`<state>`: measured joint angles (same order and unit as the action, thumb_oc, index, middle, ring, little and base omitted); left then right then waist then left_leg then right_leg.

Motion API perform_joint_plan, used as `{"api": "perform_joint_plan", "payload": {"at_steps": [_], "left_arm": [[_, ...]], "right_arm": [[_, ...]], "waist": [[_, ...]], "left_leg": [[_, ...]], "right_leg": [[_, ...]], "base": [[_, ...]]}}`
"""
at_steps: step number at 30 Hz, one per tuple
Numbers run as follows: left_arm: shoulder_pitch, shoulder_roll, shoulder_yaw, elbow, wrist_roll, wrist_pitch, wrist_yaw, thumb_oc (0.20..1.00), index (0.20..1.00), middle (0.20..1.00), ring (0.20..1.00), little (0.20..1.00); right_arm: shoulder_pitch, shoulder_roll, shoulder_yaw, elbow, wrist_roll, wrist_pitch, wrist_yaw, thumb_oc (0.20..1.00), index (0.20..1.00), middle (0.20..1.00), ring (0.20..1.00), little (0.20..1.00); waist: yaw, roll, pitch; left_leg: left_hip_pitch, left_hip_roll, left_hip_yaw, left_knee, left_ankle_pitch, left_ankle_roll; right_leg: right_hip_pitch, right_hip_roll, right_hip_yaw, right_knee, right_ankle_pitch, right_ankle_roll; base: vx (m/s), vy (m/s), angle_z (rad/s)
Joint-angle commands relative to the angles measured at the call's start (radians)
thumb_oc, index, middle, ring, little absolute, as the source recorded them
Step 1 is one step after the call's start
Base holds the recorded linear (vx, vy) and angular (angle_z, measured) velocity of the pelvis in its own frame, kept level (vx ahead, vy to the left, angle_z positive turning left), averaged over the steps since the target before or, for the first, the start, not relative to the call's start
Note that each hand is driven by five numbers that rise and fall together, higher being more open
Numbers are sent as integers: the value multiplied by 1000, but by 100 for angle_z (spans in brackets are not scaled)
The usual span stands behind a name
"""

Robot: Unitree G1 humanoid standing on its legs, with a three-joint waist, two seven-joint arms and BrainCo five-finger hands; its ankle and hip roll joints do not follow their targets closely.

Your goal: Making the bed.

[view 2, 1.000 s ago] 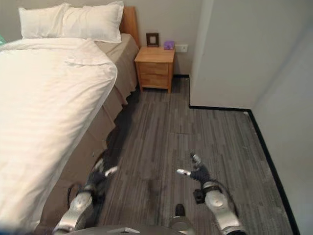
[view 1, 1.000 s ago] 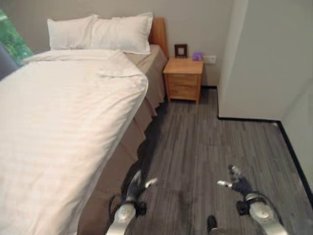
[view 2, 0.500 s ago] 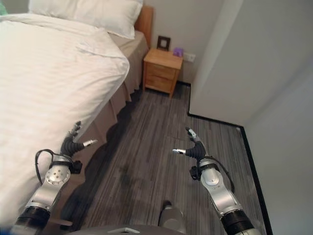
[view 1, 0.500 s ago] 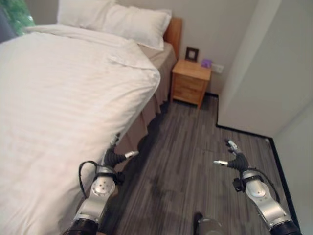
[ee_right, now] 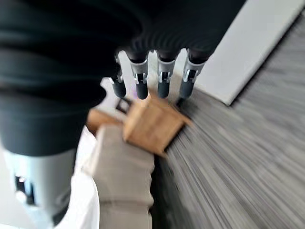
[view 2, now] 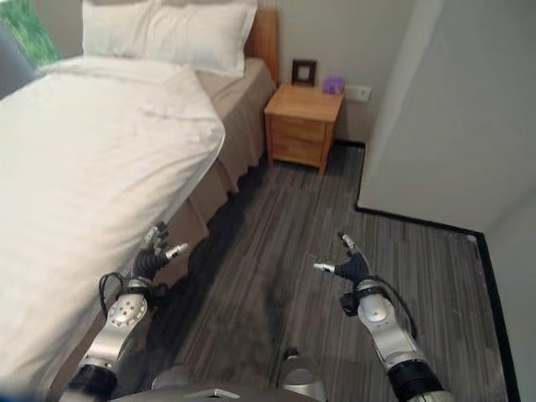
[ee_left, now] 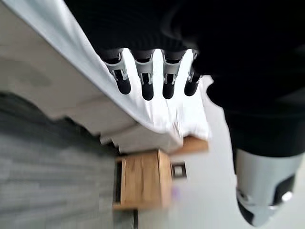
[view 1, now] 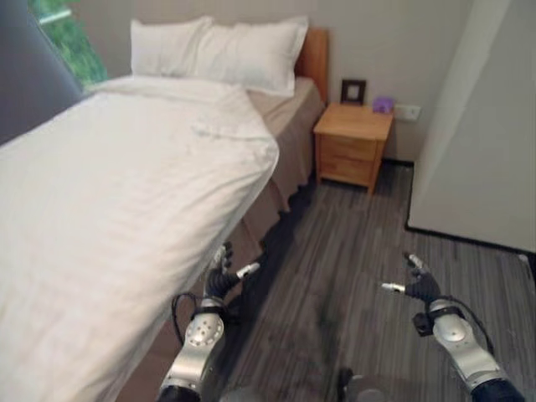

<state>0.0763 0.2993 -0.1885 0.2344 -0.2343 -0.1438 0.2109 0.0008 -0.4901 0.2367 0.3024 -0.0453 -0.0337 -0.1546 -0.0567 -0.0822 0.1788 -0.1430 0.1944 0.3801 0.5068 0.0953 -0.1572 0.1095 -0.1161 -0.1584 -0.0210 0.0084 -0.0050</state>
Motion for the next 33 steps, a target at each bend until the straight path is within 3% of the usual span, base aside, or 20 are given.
{"api": "perform_joint_plan", "payload": {"at_steps": [1,4,7,9,10,11,12,13,15,16,17,18,19,20,22,24,27,30,32,33], "left_arm": [[-6,11,26,-67,-16,-43,-2,1000,1000,1000,1000,1000],[7,3,33,-65,-19,-38,2,1000,1000,1000,1000,1000],[42,-10,46,-61,-24,-34,15,1000,1000,1000,1000,1000],[45,-2,41,-52,-16,-26,14,1000,1000,1000,1000,1000],[37,5,35,-49,-10,-19,12,1000,1000,1000,1000,1000],[15,6,24,-27,-12,-14,10,1000,1000,1000,1000,1000],[14,6,23,-27,-12,-14,10,1000,1000,1000,1000,1000],[5,15,13,-22,-8,-13,9,1000,1000,1000,1000,1000],[-16,24,13,-11,-6,-19,13,1000,1000,1000,1000,1000],[-39,35,11,-29,-18,-22,6,1000,1000,1000,1000,1000],[-40,35,11,-29,-18,-22,6,1000,1000,1000,1000,1000],[-45,36,5,-36,-25,-25,1,1000,1000,1000,1000,1000],[-45,36,6,-36,-25,-25,1,1000,1000,1000,1000,1000],[-44,36,7,-43,-28,-29,-1,1000,1000,1000,1000,1000],[-43,36,12,-47,-36,-35,2,1000,1000,1000,1000,1000],[-58,33,28,-38,-40,-39,6,1000,1000,1000,1000,1000],[-87,25,40,-14,-34,-41,17,1000,1000,1000,1000,1000],[-113,18,31,-6,-22,-56,15,1000,1000,1000,1000,1000],[-112,16,28,0,-21,-57,19,1000,1000,1000,1000,1000],[-103,6,25,2,-13,-62,22,1000,1000,1000,1000,1000]], "right_arm": [[-30,4,15,-41,-31,-48,10,1000,1000,1000,1000,1000],[-32,6,21,-44,-36,-52,4,1000,1000,1000,1000,1000],[-42,13,38,-54,-50,-49,11,1000,1000,1000,1000,1000],[-29,34,42,-65,-73,-57,17,1000,1000,1000,1000,1000],[-29,44,52,-63,-82,-59,18,1000,1000,1000,1000,1000],[-32,62,71,-50,-93,-60,20,1000,1000,1000,1000,1000],[-32,62,71,-50,-93,-60,20,1000,1000,1000,1000,1000],[-34,69,77,-53,-96,-57,25,1000,1000,1000,1000,1000],[-49,80,86,-59,-97,-63,23,1000,1000,1000,1000,1000],[-58,80,89,-80,-101,-66,22,1000,1000,1000,1000,1000],[-59,80,89,-80,-101,-66,22,1000,1000,1000,1000,1000],[-62,77,93,-91,-98,-67,24,1000,1000,1000,1000,1000],[-62,77,93,-91,-98,-67,24,1000,1000,1000,1000,1000],[-63,73,89,-97,-98,-66,22,1000,1000,1000,1000,1000],[-64,71,87,-97,-95,-61,14,1000,1000,1000,1000,1000],[-73,80,85,-92,-90,-58,5,1000,1000,1000,1000,1000],[-74,84,88,-100,-96,-52,3,1000,1000,1000,1000,1000],[-31,72,84,-98,-112,-47,11,1000,1000,1000,1000,1000],[-24,69,85,-94,-113,-46,14,1000,1000,1000,1000,1000],[-16,59,88,-93,-114,-47,19,1000,1000,1000,1000,1000]], "waist": [[5,61,8],[18,63,10],[42,70,-1],[57,69,-24],[67,58,-32],[61,48,-28],[63,49,-29],[44,51,-12],[32,75,-9],[7,80,-9],[4,84,-10],[-28,81,-4],[-29,85,-5],[-42,77,-7],[-66,62,-12],[-86,61,-12],[-115,63,-6],[-156,70,-14],[-158,70,-19],[-152,82,-25]], "left_leg": [[38,-21,10,-340,-32,42],[40,2,54,-556,28,35],[13,33,34,-594,31,32],[43,21,50,-594,88,45],[63,1,56,-593,87,62],[126,-43,85,-589,49,105],[125,-42,87,-589,49,105],[166,-57,77,-589,31,124],[221,-55,93,-594,-9,140],[260,-63,99,-594,-51,136],[256,-57,96,-594,-48,134],[293,-77,77,-594,-78,121],[290,-72,76,-594,-75,119],[308,-86,64,-594,-96,112],[344,-104,42,-594,-131,97],[392,-112,28,-594,-175,86],[456,-112,8,-594,-218,67],[549,-118,-69,-594,-296,66],[575,-125,-91,-587,-306,64],[568,-108,-133,-489,-276,41]], "right_leg": [[151,30,32,-66,-115,73],[194,15,32,-66,-142,83],[254,9,68,-49,-192,101],[266,-6,92,47,-208,118],[249,-21,91,145,-175,148],[147,-70,94,425,22,232],[144,-69,97,426,23,232],[69,-77,102,579,114,244],[-45,-143,32,688,154,232],[-106,-211,-60,630,100,201],[-105,-206,-66,625,103,197],[-171,-175,-84,527,33,178],[-170,-169,-88,520,37,174],[-179,-140,-85,407,-9,171],[-190,-93,-68,167,-5,165],[-217,-73,-72,-13,51,176],[-333,-85,-51,-62,79,193],[-352,-92,62,-56,101,202],[-333,-97,67,-54,118,195],[-290,-97,55,-58,125,181]], "base": [[452,67,-62],[515,52,-30],[657,19,-35],[654,33,-83],[769,81,-112],[563,85,-97],[536,113,-77],[366,83,-46],[607,82,9],[504,18,32],[659,-35,28],[302,-48,19],[497,-109,25],[389,-156,69],[523,-195,101],[435,-135,104],[502,-186,55],[636,-327,83],[381,-256,75],[400,-317,42]]}}
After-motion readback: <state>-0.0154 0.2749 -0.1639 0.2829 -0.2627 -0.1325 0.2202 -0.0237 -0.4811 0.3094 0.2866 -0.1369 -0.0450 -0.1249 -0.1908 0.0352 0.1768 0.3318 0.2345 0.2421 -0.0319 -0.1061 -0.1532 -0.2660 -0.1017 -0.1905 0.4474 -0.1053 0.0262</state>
